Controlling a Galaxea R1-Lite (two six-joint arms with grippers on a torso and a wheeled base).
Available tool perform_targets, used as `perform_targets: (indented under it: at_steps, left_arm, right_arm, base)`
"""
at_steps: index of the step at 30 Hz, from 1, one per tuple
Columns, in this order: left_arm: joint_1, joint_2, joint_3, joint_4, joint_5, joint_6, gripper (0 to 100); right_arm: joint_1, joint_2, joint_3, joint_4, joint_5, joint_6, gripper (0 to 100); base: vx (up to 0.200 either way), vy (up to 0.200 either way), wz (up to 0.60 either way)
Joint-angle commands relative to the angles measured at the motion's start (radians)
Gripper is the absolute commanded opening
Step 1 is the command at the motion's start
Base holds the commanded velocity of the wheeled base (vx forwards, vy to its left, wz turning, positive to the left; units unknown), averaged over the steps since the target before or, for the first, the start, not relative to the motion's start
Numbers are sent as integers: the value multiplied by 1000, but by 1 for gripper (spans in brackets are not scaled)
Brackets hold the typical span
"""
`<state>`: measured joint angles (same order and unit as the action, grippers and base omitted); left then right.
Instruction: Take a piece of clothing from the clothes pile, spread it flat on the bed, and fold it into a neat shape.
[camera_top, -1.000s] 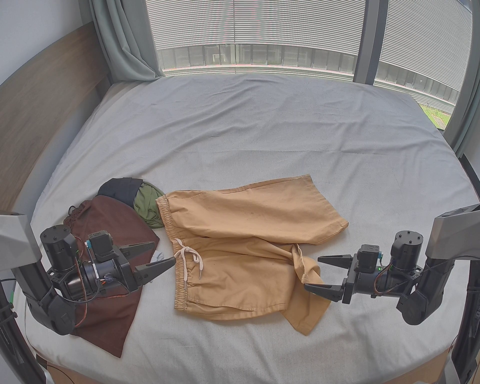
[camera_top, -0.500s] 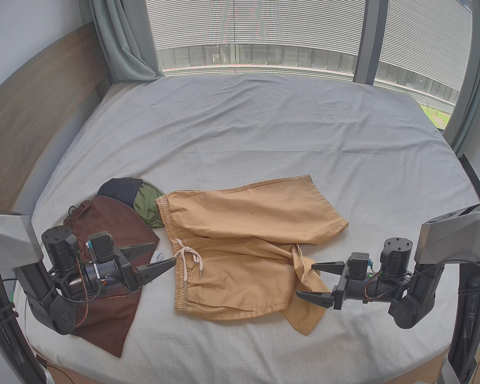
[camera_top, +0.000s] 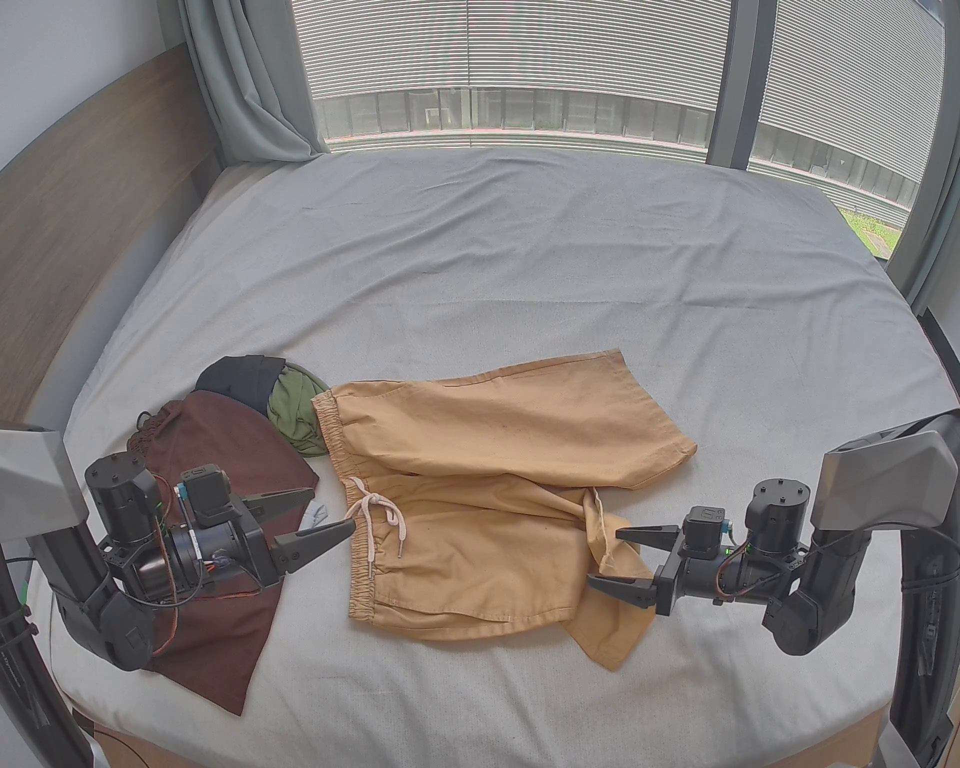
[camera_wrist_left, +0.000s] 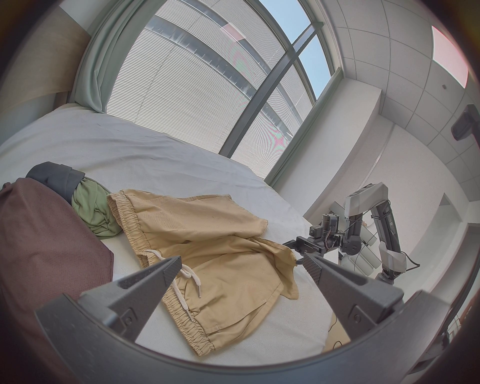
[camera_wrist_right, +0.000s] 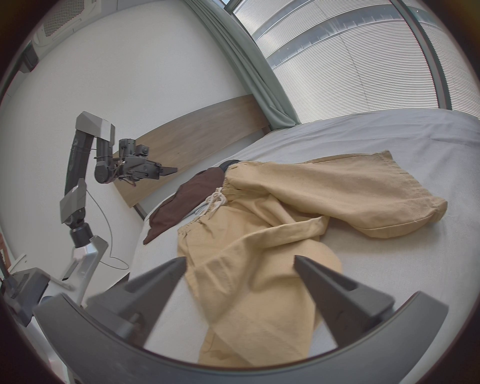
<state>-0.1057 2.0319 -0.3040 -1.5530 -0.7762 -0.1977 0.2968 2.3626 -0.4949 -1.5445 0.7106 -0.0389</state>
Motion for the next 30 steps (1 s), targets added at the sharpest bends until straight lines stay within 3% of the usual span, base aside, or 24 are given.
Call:
perform_targets:
  at_steps: [1, 14, 23, 30]
  left_arm:
    - [0, 2, 0, -1, -2, 0, 100]
    - [-6, 1, 0, -1, -3, 0, 100]
    - [-6, 2, -1, -1, -3, 0, 100]
    - [-8, 13, -3, -1, -3, 1, 100]
  right_arm:
    - [-2, 17, -16, -2, -20, 2, 0]
    - [-53, -12, -24, -2, -22, -2, 0]
    - [-191, -49, -65, 3, -19, -9, 0]
    - [-252, -26, -126, 4, -17, -7, 0]
  base:
    - [0, 0, 0]
    - [0, 0, 0]
    - [0, 0, 0]
    - [0, 0, 0]
